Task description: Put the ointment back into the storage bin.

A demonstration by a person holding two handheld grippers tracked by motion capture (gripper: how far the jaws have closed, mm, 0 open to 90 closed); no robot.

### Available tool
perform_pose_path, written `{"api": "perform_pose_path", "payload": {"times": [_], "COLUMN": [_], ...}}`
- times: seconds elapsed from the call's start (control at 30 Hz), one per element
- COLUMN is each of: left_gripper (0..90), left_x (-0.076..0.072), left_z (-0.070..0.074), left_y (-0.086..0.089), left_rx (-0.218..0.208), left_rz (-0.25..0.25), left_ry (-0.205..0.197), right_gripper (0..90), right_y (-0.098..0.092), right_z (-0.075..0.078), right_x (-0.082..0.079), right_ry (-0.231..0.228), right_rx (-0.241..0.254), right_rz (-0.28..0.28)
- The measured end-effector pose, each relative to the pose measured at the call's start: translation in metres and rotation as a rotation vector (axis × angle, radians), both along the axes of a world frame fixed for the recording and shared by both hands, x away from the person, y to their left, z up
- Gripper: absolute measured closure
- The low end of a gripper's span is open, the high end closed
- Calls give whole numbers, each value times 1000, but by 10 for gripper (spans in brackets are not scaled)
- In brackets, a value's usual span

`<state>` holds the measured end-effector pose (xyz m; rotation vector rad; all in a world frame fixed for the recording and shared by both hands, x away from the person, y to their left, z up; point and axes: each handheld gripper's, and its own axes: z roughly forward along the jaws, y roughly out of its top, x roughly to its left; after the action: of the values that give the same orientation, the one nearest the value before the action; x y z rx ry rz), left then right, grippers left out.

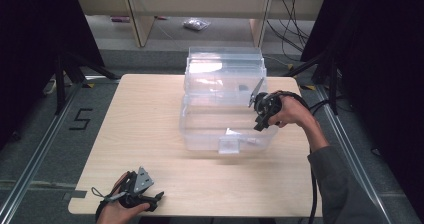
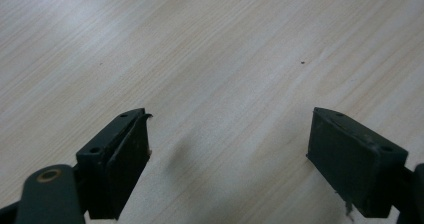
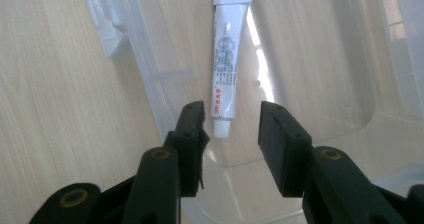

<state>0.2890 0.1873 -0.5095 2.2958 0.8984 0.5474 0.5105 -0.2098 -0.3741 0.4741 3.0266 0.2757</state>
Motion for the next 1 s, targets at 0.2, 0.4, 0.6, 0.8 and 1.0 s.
{"api": "perform_pose_path", "payload": {"times": [0.2,0.4,0.6,0.8,1.0], "left_gripper": [163,163,164,163,164], "left_x": [0,0,0,0,0], "left_z": [0,0,1,1,1], "left_y": [0,0,0,0,0], "left_rx": [9,7,10,8,10], "left_rz": [3,4,3,3,4], "left_ry": [6,6,5,5,4], "right_gripper": [623,596,538,475,384], "right_y": [-5,-11,-15,-19,-27], "right_z": [4,12,20,27,27], "right_x": [-2,-5,-11,-17,-24], "right_ry": [-8,-15,-26,-46,-56], "right_rx": [31,71,91,113,168], "right_rz": [-17,-37,-65,-109,-160]}}
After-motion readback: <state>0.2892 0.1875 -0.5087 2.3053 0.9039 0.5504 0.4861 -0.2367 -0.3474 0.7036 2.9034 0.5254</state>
